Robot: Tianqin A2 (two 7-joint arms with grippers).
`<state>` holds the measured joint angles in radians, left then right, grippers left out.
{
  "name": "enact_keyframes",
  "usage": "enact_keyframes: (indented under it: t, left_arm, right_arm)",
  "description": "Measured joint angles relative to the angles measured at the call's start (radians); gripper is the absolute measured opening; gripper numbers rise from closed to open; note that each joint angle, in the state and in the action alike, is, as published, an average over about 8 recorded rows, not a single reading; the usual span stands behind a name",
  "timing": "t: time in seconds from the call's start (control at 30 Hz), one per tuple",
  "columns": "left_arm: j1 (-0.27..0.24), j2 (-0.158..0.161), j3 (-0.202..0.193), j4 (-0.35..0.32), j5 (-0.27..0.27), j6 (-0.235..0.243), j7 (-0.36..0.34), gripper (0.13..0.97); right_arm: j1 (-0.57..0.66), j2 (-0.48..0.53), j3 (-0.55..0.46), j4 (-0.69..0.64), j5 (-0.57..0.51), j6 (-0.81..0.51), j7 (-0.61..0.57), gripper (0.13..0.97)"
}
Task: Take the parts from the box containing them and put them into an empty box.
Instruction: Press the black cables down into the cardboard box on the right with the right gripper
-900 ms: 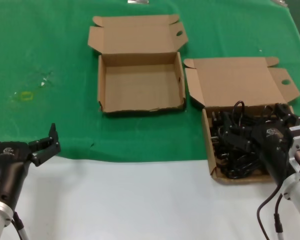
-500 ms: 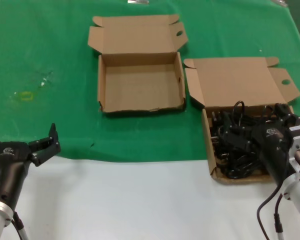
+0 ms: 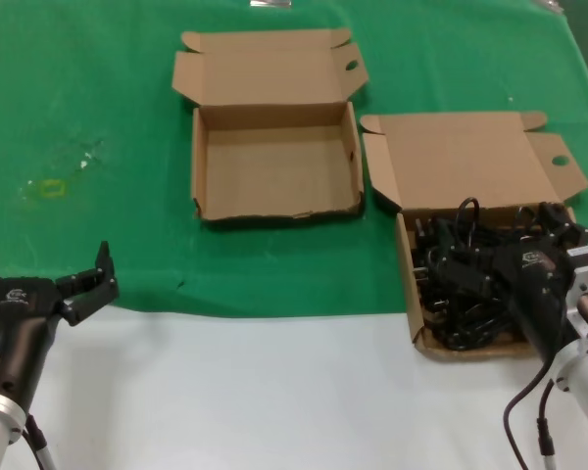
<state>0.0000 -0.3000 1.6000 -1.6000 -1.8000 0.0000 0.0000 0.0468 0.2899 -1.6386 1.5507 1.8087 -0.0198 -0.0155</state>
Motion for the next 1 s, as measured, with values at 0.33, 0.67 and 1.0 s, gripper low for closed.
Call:
enact_keyframes:
  t: [0.33, 0.67, 1.0]
  left_arm:
    - [0.000, 0.000, 0.000, 0.000, 0.000, 0.000, 0.000, 0.940]
    - [0.000, 0.000, 0.000, 0.000, 0.000, 0.000, 0.000, 0.842]
    - [0.000, 0.000, 0.000, 0.000, 0.000, 0.000, 0.000, 0.671]
  right_arm:
    - [0.000, 0.000, 0.000, 0.000, 0.000, 0.000, 0.000, 0.966]
    - [0.021, 0.020, -0.022, -0.028, 0.012, 0.020, 0.010, 0.966]
    - [0.037, 0.071, -0.061, -0.046, 0.047, 0.041, 0.033, 0.966]
